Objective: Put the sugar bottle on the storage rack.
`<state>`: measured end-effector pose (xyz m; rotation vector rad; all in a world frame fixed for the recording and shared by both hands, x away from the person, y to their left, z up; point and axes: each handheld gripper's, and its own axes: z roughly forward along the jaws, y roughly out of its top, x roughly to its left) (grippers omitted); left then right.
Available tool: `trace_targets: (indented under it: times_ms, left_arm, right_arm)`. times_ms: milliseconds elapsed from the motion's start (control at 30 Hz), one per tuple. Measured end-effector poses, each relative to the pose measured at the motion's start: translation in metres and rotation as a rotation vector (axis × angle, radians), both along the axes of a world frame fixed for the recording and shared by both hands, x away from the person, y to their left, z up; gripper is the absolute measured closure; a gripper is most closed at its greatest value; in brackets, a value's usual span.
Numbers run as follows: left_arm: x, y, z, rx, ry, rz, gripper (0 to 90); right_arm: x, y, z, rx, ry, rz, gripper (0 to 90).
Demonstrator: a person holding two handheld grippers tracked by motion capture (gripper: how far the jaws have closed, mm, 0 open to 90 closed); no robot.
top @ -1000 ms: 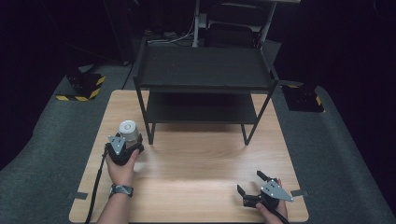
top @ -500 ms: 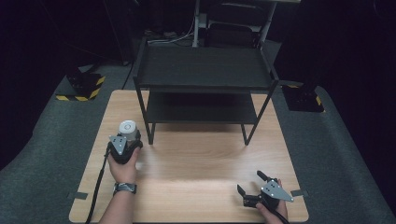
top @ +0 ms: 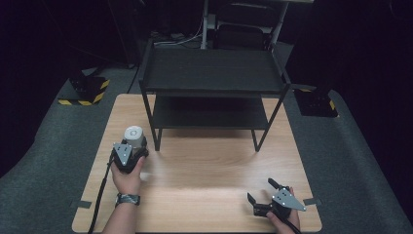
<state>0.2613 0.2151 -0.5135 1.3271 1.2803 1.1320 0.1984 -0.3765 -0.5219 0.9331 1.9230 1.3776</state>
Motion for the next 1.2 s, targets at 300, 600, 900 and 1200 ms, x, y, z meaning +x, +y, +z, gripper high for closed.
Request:
trace_targets:
  times_ms: [300, 600, 900, 1200]
  left_arm:
    - [-0.02, 0.004, 0.009, -0.002, -0.036, -0.029, 30.7]
    - [-0.04, -0.004, 0.016, -0.003, -0.027, -0.069, 30.7]
    - [-0.055, -0.022, 0.016, -0.005, -0.02, -0.136, 30.7]
    - [-0.054, -0.044, 0.022, -0.032, 0.005, -0.195, 30.7]
  right_arm:
    - [0.0, 0.0, 0.0, 0.001, -0.002, -0.001, 0.0]
    - [0.0, 0.0, 0.0, 0.0, -0.001, 0.0, 0.0]
    - [0.0, 0.0, 0.0, -0.002, -0.003, 0.0, 0.0]
    - [-0.001, 0.0, 0.0, -0.003, -0.005, 0.001, 0.0]
